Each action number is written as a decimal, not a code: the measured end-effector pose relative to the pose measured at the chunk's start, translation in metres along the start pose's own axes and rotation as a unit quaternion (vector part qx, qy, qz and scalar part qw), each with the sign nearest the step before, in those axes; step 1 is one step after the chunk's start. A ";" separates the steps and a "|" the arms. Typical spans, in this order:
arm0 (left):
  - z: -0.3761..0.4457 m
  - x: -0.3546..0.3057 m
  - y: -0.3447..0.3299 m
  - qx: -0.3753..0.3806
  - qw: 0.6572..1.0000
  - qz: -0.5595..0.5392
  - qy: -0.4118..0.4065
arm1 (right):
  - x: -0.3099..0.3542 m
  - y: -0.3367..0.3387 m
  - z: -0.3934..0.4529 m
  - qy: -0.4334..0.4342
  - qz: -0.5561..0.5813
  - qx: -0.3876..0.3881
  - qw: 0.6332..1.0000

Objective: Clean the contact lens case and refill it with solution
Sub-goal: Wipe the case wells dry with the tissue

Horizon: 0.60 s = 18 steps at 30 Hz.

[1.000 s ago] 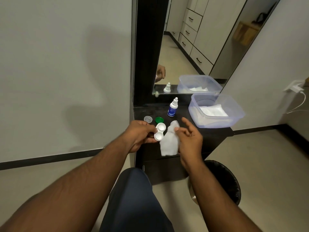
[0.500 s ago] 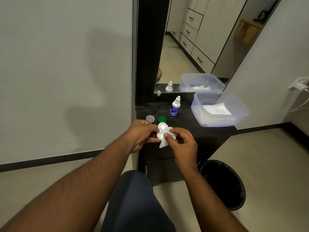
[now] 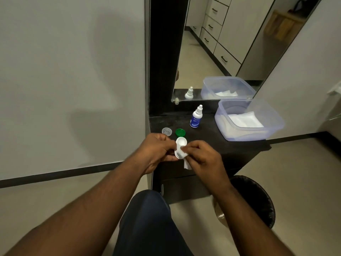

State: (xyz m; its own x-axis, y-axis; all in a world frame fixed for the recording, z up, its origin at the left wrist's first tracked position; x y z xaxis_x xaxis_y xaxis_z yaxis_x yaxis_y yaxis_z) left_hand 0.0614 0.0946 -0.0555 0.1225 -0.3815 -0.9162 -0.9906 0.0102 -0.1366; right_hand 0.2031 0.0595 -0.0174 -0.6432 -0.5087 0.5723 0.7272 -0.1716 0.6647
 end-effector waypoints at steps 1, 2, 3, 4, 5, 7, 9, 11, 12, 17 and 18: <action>0.001 0.000 0.000 0.005 1.000 0.003 -0.004 | -0.001 -0.003 0.000 0.021 -0.035 0.028 0.999; 0.002 0.000 0.000 0.009 1.000 0.006 -0.007 | -0.003 -0.005 0.001 0.036 -0.060 0.049 0.996; 0.003 0.000 -0.001 0.012 1.000 0.009 -0.009 | -0.004 -0.005 0.002 0.054 -0.078 0.067 0.993; 0.004 0.000 -0.001 0.015 1.000 0.012 -0.009 | -0.004 -0.005 0.003 0.074 -0.094 0.087 0.989; 0.004 0.000 -0.001 0.018 1.000 0.013 -0.009 | -0.004 -0.005 0.004 0.097 -0.110 0.110 0.983; 0.006 0.000 -0.001 0.026 1.000 0.014 -0.007 | -0.002 -0.005 0.008 0.143 -0.144 0.156 0.967; 0.006 0.000 -0.001 0.034 0.999 0.012 -0.007 | 0.001 -0.005 0.012 0.180 -0.175 0.190 0.949; 0.006 0.001 0.000 0.036 0.999 0.016 -0.010 | 0.005 -0.006 0.014 0.212 -0.198 0.213 0.933; 0.006 0.001 0.000 0.034 0.999 0.021 -0.014 | 0.006 -0.007 0.015 0.228 -0.209 0.222 0.925; 0.004 0.000 -0.001 0.008 0.999 0.041 -0.030 | 0.008 -0.009 0.012 0.250 -0.245 0.230 0.908; 0.003 0.000 -0.001 0.006 0.999 0.043 -0.031 | 0.008 -0.010 0.010 0.233 -0.247 0.224 0.914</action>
State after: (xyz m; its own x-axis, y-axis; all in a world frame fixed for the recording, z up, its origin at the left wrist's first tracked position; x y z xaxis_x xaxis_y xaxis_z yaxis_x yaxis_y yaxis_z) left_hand 0.0622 0.0975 -0.0562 0.0409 -0.3204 -0.9464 -0.9968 0.0523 -0.0607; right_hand 0.1885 0.0662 -0.0147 -0.6186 -0.7842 -0.0482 0.1378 -0.1687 0.9760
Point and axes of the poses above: each hand's wrist, its own z-axis towards the middle knuckle, its own y-axis out of the back of the hand, x = y × z, the point moved 6 cm from there along z, towards the middle knuckle, and after that the axes turned 5 degrees about -y, right-handed, at the moved point
